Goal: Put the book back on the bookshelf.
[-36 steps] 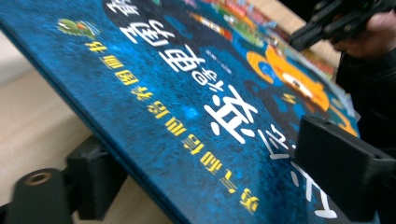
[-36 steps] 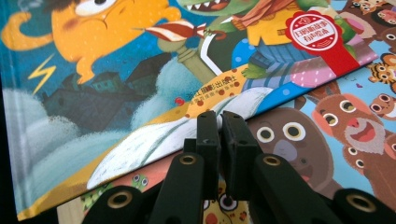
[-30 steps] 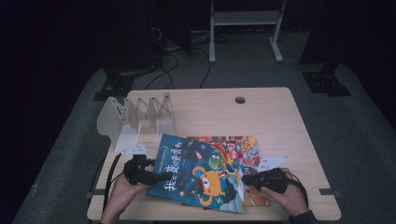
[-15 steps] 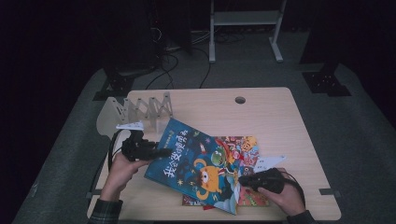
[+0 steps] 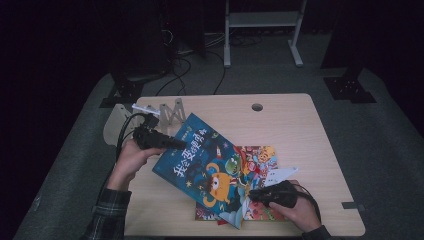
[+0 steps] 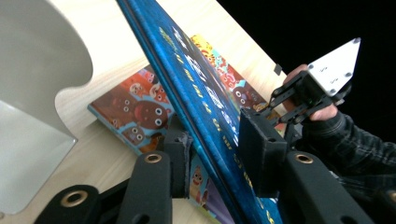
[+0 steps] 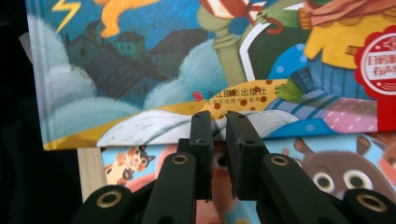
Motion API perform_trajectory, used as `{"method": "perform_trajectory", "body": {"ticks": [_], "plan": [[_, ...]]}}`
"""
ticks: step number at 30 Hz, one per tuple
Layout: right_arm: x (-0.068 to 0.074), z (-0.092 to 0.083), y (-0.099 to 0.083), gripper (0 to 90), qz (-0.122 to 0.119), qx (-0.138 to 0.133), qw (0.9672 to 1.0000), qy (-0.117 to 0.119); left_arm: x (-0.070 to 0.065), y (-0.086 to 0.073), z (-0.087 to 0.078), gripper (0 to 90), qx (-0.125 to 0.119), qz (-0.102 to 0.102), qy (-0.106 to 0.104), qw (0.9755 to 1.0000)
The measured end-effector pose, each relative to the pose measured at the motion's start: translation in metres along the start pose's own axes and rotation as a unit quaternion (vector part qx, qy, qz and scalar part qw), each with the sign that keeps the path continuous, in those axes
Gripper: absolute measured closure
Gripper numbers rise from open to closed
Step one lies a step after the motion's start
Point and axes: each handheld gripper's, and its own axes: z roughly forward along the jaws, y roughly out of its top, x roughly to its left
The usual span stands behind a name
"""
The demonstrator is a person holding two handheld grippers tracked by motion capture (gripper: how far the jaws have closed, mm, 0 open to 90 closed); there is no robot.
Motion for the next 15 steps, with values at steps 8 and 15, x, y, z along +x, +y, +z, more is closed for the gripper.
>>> {"method": "perform_trajectory", "body": {"ticks": [8, 15], "plan": [[-0.001, 0.007, 0.003, 72.4, -0.001, -0.003, 1.0000, -0.002, -0.007, 0.034, 0.000, 69.1, 0.033, 0.006, 0.003, 0.9994], [-0.009, 0.000, -0.002, 63.0, 0.012, -0.013, 0.9992, -0.035, -0.022, 0.058, -0.003, 71.2, 0.054, 0.024, 0.021, 0.9981]]}}
